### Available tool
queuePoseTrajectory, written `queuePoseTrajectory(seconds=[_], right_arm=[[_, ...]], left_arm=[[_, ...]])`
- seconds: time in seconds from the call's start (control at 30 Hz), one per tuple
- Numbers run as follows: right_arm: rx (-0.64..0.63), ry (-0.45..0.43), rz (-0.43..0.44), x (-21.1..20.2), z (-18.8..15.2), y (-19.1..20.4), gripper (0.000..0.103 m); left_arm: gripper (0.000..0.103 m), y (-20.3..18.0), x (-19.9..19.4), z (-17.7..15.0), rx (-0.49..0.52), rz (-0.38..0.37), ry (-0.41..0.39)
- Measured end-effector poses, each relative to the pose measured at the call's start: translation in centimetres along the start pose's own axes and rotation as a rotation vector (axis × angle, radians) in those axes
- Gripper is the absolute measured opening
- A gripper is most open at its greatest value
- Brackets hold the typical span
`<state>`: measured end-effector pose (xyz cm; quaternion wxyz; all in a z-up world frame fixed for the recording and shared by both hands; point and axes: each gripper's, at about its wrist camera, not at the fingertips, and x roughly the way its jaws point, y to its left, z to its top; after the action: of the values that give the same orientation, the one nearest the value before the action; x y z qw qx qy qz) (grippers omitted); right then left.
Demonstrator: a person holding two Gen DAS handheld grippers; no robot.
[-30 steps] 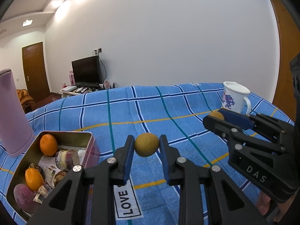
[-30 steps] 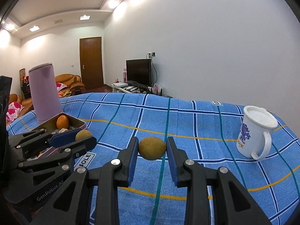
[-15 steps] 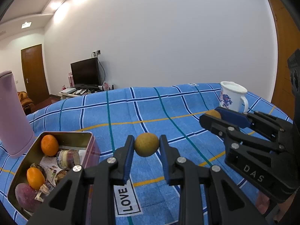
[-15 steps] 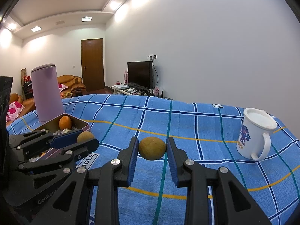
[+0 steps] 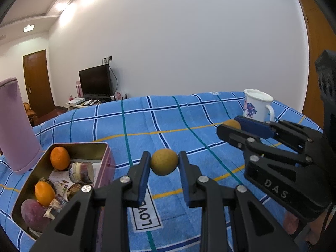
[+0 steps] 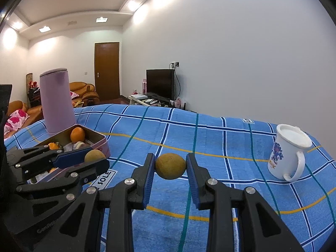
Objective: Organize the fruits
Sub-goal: 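Lift and carry both small brown fruits toward the pink tin with both tools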
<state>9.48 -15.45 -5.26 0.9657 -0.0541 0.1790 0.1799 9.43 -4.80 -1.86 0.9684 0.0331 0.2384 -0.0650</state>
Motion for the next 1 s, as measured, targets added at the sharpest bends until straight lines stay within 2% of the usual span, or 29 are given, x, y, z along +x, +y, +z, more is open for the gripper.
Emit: queuePoseTrajectory(seconds=[1.0], right_arm=[[-0.055, 0.025, 0.086, 0.2, -0.1, 4.4, 0.032]], left_arm=[[0.028, 4.6, -3.3, -1.7, -0.085, 0.032, -0.021]])
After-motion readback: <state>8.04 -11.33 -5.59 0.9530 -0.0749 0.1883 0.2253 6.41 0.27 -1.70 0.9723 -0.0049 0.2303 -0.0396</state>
